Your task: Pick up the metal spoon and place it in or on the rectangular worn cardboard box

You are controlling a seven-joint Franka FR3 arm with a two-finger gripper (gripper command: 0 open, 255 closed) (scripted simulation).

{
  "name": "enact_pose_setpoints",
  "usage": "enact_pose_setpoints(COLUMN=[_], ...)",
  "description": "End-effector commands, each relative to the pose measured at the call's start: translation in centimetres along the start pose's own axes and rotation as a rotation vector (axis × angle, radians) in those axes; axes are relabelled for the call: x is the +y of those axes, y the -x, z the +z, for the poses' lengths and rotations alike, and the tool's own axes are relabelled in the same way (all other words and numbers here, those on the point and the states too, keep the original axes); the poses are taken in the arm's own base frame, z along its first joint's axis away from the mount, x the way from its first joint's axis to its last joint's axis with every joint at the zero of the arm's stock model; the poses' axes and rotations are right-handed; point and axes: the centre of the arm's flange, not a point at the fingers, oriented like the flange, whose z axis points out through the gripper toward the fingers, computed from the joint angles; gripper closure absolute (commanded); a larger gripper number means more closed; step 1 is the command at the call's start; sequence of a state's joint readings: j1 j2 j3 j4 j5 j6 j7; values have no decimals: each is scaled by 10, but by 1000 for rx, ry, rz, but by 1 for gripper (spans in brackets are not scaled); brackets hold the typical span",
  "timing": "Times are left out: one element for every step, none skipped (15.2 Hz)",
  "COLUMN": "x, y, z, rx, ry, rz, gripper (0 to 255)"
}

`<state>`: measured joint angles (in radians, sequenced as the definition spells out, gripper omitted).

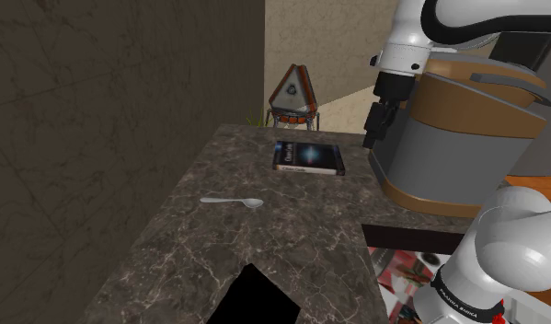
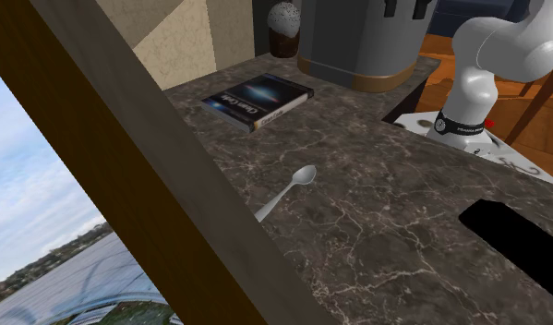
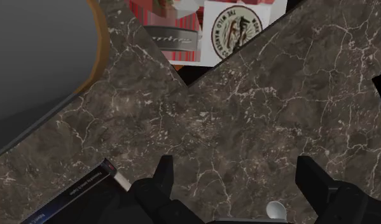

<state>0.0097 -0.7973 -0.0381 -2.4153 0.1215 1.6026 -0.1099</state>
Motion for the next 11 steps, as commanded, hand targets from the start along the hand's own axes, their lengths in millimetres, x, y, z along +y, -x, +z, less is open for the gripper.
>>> enact_pose_setpoints(x=[0, -3, -7, -11, -14, -18, -22, -27, -31, -35, -40], y=[0, -9, -19, -28, -37, -46, -56, -65, -74, -83, -93], z=[0, 8, 15, 23, 31, 38, 46, 53, 61, 68, 75], rx=[0, 5, 10, 16, 21, 26, 31, 36, 41, 47, 52], ry=[0, -1, -1, -2, -2, -3, -3, -4, -4, -5, -5], rz=[0, -12, -25, -37, -50, -62, -74, -87, -99, -112, -124], gripper=[0, 0, 0, 0, 0, 0, 0, 0, 0, 0, 0])
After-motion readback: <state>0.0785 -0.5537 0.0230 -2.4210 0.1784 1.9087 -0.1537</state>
